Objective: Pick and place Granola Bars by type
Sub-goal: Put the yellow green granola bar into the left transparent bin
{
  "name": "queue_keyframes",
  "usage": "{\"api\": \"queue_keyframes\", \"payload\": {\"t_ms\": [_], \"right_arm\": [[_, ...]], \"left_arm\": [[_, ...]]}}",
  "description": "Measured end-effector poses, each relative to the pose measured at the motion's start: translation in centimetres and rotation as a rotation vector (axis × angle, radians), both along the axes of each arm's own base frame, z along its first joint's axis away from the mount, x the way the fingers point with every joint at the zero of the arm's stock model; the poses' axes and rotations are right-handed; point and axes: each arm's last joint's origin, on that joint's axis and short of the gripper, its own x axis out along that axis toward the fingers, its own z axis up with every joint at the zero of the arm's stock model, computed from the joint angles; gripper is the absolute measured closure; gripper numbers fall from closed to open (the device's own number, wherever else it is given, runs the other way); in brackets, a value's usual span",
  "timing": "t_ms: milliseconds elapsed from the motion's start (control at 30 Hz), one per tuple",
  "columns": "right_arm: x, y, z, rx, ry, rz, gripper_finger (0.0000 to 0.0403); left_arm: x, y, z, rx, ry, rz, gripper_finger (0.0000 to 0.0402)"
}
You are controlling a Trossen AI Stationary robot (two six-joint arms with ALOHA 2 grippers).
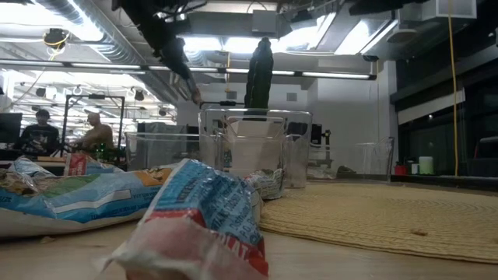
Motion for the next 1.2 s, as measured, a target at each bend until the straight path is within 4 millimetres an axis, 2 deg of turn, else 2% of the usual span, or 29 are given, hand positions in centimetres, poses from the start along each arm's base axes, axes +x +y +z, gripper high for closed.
{"api": "queue_keyframes", "payload": {"t_ms": [333,800,967,1200], "right_arm": [[0.2,0.1,0.6,-0.038,-0.039,0.025,0.0244],[0.2,0.1,0.5,-0.046,-0.034,0.027,0.0244],[0.2,0.1,0.5,-0.046,-0.034,0.027,0.0244],[0.2,0.1,0.5,-0.047,-0.033,0.027,0.0244]], "left_arm": [[-0.8,0.9,-0.1,0.002,0.021,0.032,0.0378],[-0.5,1.4,-0.4,-0.011,0.015,-0.081,0.0378],[0.4,2.4,-1.8,-0.022,0.082,-0.115,0.0378],[2.3,4.5,-5.3,-0.091,0.165,-0.132,0.0378]]}}
